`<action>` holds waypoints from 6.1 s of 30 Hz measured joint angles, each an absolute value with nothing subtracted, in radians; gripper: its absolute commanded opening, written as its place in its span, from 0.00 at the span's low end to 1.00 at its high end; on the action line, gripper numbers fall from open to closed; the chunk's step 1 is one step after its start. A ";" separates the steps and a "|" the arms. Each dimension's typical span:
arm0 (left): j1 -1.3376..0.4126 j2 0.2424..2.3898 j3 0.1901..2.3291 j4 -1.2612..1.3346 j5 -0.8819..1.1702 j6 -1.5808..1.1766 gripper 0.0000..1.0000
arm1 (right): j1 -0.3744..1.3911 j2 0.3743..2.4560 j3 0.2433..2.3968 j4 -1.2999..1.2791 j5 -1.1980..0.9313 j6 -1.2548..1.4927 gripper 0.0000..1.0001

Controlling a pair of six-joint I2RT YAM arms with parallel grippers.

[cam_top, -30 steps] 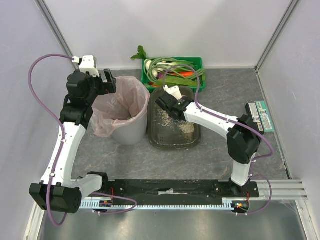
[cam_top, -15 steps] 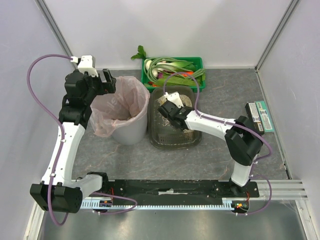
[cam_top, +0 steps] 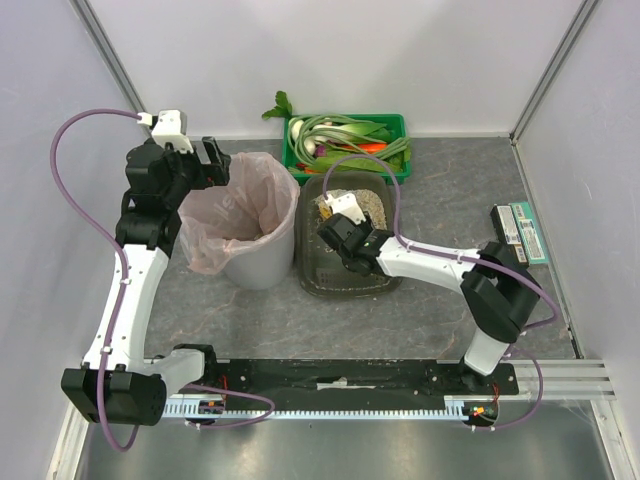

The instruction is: Clean the litter box

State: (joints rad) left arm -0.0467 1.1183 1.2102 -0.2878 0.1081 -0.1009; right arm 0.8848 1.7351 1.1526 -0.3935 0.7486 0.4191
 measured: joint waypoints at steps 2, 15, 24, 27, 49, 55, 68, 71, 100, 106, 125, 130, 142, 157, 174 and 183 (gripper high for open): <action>-0.045 1.118 1.209 -0.287 0.108 -0.102 0.96 | 0.896 1.713 1.137 -0.389 0.756 0.414 0.00; -0.045 1.118 1.204 -0.281 0.111 -0.104 0.96 | 0.933 1.549 1.044 -0.379 0.791 0.415 0.00; -0.045 1.112 1.204 -0.281 0.113 -0.104 0.96 | 0.987 1.375 0.941 -0.384 0.811 0.430 0.00; -0.045 1.106 1.200 -0.277 0.115 -0.104 0.96 | 0.991 1.354 0.906 -0.357 0.818 0.437 0.00; -0.045 1.098 1.184 -0.255 0.117 -0.104 0.96 | 1.129 1.273 0.732 -0.319 0.926 0.550 0.00; -0.045 1.098 1.181 -0.251 0.118 -0.104 0.96 | 1.166 1.278 0.734 -0.320 0.949 0.563 0.00; -0.045 1.097 1.172 -0.242 0.138 -0.105 0.96 | 1.172 1.268 0.749 -0.320 0.952 0.586 0.00; -0.044 1.097 1.171 -0.242 0.138 -0.104 0.96 | 1.172 1.275 0.750 -0.332 0.948 0.595 0.00; -0.041 1.097 1.171 -0.236 0.138 -0.104 0.96 | 1.162 1.248 0.730 -0.377 0.918 0.601 0.00; -0.041 1.097 1.171 -0.236 0.138 -0.104 0.96 | 1.164 1.248 0.749 -0.390 0.956 0.591 0.00; -0.041 1.097 1.171 -0.236 0.139 -0.104 0.96 | 1.194 1.251 0.773 -0.443 1.002 0.612 0.00; -0.041 1.097 1.171 -0.236 0.139 -0.105 0.96 | 1.185 1.259 0.774 -0.416 0.971 0.577 0.00; -0.041 1.097 1.171 -0.234 0.141 -0.105 0.96 | 1.156 1.251 0.761 -0.366 0.878 0.579 0.00; -0.041 1.097 1.171 -0.233 0.141 -0.108 0.96 | 1.143 1.256 0.755 -0.378 0.847 0.589 0.00; -0.041 1.097 1.171 -0.232 0.141 -0.108 0.96 | 1.132 1.255 0.782 -0.455 0.865 0.566 0.00; -0.041 1.098 1.171 -0.233 0.141 -0.108 0.96 | 1.127 1.216 0.907 -0.590 0.963 0.492 0.00</action>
